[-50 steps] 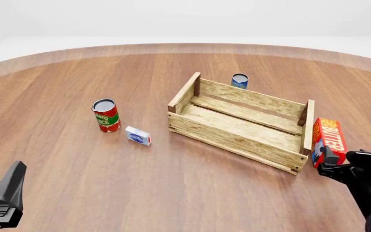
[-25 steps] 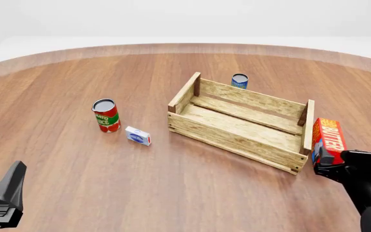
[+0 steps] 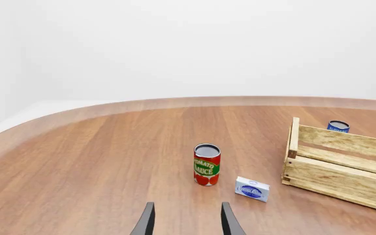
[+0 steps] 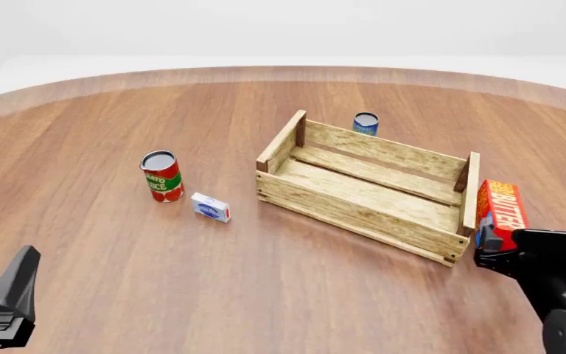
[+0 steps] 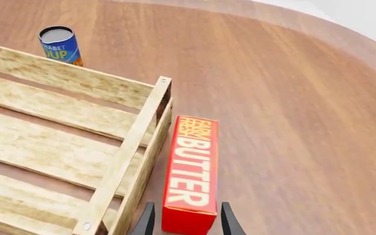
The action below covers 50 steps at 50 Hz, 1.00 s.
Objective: Pick up the butter and put it in the tray.
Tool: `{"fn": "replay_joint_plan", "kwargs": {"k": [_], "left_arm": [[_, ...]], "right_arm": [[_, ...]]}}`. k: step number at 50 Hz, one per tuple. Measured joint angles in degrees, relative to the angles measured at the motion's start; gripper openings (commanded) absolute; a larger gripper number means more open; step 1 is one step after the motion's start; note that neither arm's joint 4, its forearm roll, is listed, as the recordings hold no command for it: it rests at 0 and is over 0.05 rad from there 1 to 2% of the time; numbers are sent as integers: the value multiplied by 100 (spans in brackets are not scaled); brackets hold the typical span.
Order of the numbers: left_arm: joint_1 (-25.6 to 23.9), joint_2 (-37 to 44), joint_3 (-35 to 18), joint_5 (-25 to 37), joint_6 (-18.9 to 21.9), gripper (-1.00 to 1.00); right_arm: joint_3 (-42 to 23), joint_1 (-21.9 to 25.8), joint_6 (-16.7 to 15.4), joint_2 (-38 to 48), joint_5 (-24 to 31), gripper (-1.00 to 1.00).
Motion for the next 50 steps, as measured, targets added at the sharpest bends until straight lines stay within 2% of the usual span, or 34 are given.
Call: {"fn": "replay_joint_plan", "kwargs": {"k": [47,48,50], "left_arm": [[0,0,0,0,0,100],[0,0,0,0,0,100],[0,0,0,0,0,100]], "right_arm": [[-246,2,-74,368,0,100],[-246,3,-72,370,0,-100],[-256,-4,-86,342,-2,-100]]}}
